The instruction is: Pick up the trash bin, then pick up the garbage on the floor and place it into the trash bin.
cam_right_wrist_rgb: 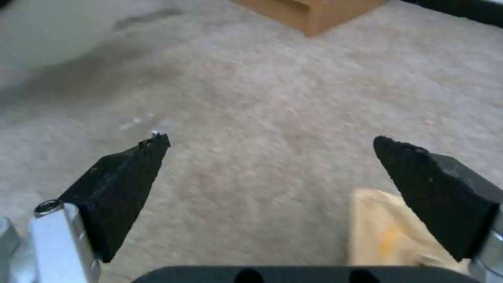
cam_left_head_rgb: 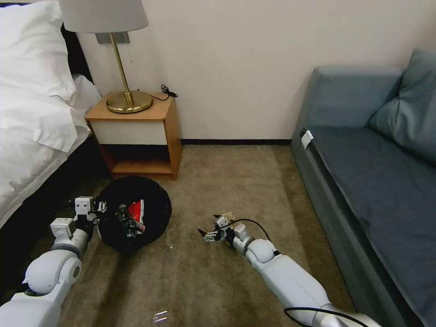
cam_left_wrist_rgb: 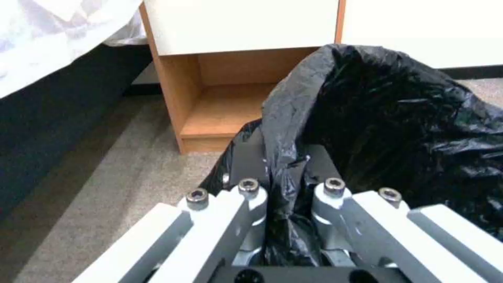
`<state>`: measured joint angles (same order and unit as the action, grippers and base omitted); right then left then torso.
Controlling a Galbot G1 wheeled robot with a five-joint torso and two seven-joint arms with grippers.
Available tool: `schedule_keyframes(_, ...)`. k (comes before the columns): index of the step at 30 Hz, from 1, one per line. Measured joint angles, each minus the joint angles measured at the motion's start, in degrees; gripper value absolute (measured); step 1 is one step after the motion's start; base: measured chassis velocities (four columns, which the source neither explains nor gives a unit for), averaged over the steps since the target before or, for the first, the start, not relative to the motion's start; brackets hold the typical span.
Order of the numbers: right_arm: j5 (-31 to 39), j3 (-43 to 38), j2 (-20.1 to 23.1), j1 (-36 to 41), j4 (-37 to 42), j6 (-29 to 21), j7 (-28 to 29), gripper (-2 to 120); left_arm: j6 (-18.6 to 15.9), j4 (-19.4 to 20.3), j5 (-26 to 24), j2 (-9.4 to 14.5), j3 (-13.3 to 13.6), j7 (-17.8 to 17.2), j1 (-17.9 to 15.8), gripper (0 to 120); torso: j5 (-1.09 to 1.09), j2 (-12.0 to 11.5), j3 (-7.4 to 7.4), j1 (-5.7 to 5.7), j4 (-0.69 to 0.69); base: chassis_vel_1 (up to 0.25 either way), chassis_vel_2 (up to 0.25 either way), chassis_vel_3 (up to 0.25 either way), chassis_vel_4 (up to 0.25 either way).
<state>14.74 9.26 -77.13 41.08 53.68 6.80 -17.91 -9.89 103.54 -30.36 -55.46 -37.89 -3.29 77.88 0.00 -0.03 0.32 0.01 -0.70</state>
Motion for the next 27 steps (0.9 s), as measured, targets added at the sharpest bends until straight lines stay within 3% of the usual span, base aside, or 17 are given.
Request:
schedule_keyframes(10, -1.84, -2.48, 0.82, -0.29, -4.41, 1.22, -0.65, 100, 0.52, 0.91, 1.76, -1.75, -0.71, 0.23, 2.45, 6, 0.0, 0.0, 0.0, 0.0, 0.0, 0.0, 0.0, 0.0, 0.0)
schedule_keyframes(27, -3.97, -6.05, -2.6, -3.53, -16.46, 3.32, -3.45, 100, 1.55, 1.94, 3.25, -3.49, -1.47, 0.61, 4.31, 6, 0.0, 0.0, 0.0, 0.0, 0.0, 0.0, 0.0, 0.0, 0.0)
